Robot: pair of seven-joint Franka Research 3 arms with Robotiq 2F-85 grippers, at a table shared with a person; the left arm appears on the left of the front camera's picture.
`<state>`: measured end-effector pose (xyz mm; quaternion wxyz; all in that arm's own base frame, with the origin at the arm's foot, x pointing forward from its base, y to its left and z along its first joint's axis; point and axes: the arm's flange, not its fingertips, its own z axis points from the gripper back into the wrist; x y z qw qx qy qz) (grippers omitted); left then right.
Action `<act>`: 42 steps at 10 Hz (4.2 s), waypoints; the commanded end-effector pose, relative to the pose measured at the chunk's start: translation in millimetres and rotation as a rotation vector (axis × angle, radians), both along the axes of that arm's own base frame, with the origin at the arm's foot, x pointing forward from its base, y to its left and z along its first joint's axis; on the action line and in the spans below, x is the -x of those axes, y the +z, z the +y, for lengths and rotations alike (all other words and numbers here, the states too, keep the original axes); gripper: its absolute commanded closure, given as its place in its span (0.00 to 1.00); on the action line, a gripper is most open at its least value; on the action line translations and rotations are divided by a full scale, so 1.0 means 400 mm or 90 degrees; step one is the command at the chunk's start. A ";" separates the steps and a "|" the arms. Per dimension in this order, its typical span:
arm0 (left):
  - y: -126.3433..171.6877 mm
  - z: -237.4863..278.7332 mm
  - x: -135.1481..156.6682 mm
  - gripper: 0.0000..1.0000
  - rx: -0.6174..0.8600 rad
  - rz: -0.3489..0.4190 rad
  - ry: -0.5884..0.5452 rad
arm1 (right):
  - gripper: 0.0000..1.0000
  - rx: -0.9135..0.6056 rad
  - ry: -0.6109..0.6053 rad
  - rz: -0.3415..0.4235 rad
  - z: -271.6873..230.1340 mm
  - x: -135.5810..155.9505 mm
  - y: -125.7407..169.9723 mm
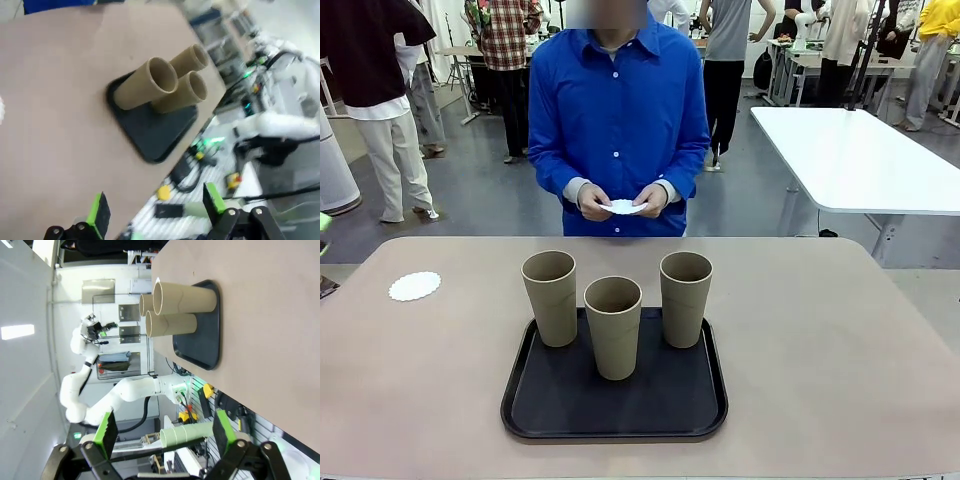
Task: Place coasters on the table and set cups on them.
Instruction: Pick up one Reusable plastic cup and place it on a coaster set by the human.
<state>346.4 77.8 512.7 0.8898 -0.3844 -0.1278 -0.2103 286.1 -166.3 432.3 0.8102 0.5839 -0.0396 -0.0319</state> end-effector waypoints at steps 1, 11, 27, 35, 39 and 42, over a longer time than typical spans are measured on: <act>-0.011 -0.034 -0.120 0.00 -0.209 -0.070 -0.078 | 0.00 -0.005 0.000 -0.001 0.001 0.005 0.000; -0.031 -0.227 -0.180 0.00 -0.274 -0.265 -0.306 | 0.00 -0.005 0.000 -0.001 0.001 0.005 0.000; -0.347 -0.092 -0.316 0.00 0.350 -0.489 -0.434 | 0.00 -0.005 0.000 -0.001 0.001 0.005 0.000; -0.552 -0.238 -0.368 0.00 0.382 -0.558 -0.348 | 0.00 -0.005 0.000 -0.001 0.001 0.005 0.000; -0.628 -0.304 -0.386 0.00 0.410 -0.529 -0.405 | 0.00 -0.005 0.000 -0.001 0.001 0.005 0.000; -0.676 -0.355 -0.377 0.00 0.415 -0.526 -0.455 | 0.00 -0.005 0.000 -0.001 0.001 0.005 0.000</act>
